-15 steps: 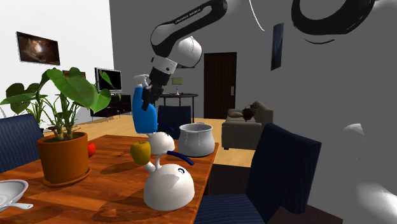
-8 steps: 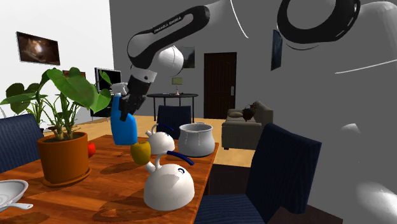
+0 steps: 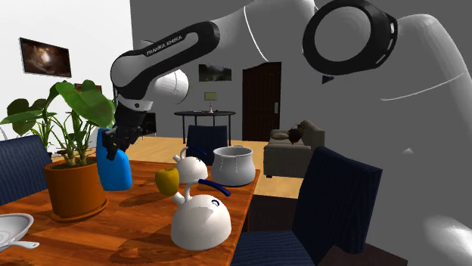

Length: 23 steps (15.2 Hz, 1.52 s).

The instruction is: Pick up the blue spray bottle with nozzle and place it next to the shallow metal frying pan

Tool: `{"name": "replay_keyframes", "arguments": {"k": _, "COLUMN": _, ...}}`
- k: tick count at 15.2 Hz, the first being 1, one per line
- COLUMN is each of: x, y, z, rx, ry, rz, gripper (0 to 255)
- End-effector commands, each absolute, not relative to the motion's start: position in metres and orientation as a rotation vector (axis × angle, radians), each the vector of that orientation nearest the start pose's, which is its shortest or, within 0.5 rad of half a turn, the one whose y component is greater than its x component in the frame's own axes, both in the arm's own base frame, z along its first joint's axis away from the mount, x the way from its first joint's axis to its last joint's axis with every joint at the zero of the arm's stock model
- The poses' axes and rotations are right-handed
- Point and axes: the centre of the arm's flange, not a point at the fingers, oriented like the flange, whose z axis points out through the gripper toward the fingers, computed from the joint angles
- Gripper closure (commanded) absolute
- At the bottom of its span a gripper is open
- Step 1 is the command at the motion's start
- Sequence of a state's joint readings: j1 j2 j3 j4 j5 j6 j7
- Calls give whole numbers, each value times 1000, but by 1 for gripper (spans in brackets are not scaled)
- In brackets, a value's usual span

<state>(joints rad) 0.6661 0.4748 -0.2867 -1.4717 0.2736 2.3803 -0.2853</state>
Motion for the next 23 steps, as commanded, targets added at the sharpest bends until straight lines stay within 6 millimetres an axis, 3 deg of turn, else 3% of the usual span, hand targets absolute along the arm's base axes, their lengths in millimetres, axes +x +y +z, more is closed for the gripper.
{"name": "replay_keyframes", "arguments": {"k": 1, "x": 662, "y": 333, "z": 455, "rx": -2818, "ry": -824, "rz": -671, "gripper": 255}}
{"name": "replay_keyframes", "arguments": {"k": 9, "x": 673, "y": 431, "z": 418, "rx": -2818, "ry": -824, "rz": -671, "gripper": 255}}
{"name": "replay_keyframes", "arguments": {"k": 23, "x": 674, "y": 436, "z": 348, "rx": -2818, "ry": -824, "rz": -671, "gripper": 255}}
